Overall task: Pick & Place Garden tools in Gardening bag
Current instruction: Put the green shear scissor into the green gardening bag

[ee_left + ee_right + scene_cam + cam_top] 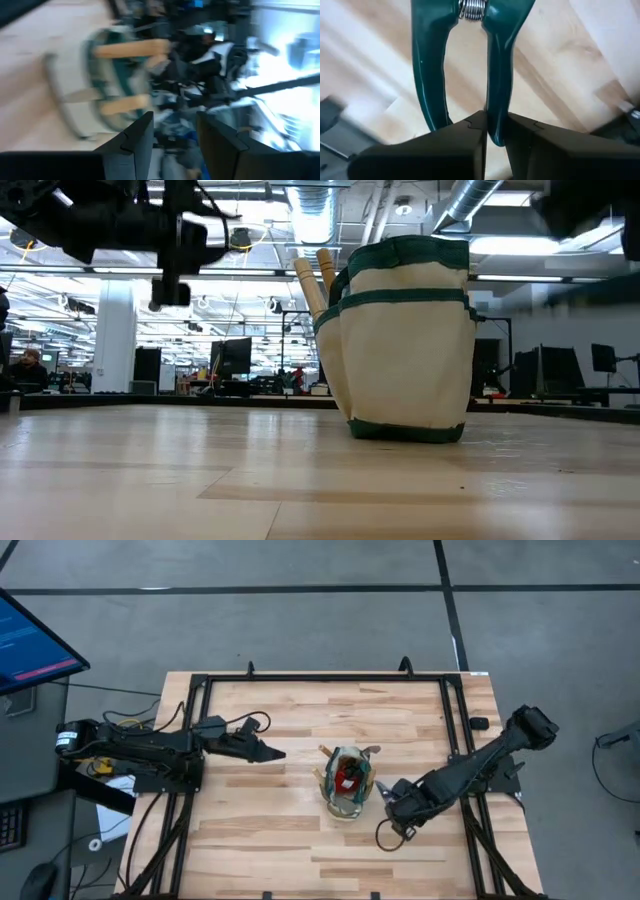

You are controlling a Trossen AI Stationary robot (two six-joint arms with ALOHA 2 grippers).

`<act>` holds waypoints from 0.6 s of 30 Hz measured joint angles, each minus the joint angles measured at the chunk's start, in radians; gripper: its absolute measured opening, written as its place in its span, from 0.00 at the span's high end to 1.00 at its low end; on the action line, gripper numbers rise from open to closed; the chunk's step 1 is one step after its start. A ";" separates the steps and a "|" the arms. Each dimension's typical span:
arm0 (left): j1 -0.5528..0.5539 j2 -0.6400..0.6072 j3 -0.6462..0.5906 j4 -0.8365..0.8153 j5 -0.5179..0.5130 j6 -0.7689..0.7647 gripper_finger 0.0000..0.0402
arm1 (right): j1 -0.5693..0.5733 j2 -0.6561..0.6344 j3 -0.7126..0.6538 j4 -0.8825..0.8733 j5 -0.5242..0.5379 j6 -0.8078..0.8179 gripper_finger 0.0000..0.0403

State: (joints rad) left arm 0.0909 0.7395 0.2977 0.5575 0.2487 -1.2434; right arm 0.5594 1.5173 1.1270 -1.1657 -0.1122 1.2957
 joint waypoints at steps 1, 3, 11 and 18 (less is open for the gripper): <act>0.000 0.000 0.000 0.039 0.016 -0.015 0.64 | 0.006 0.000 0.052 -0.043 0.008 -0.004 0.92; 0.000 0.000 0.000 0.125 0.039 -0.041 0.64 | 0.019 0.000 0.154 -0.114 0.011 -0.008 0.92; 0.000 0.000 0.000 0.251 0.044 -0.056 0.64 | 0.079 0.010 0.478 -0.098 -0.148 0.126 0.92; 0.000 0.000 0.000 0.253 0.044 -0.056 0.64 | 0.108 0.011 0.504 0.080 -0.351 0.408 0.92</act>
State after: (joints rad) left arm 0.0908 0.7395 0.2977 0.8104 0.2924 -1.2991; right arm 0.6670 1.5284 1.6310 -1.0861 -0.4631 1.7034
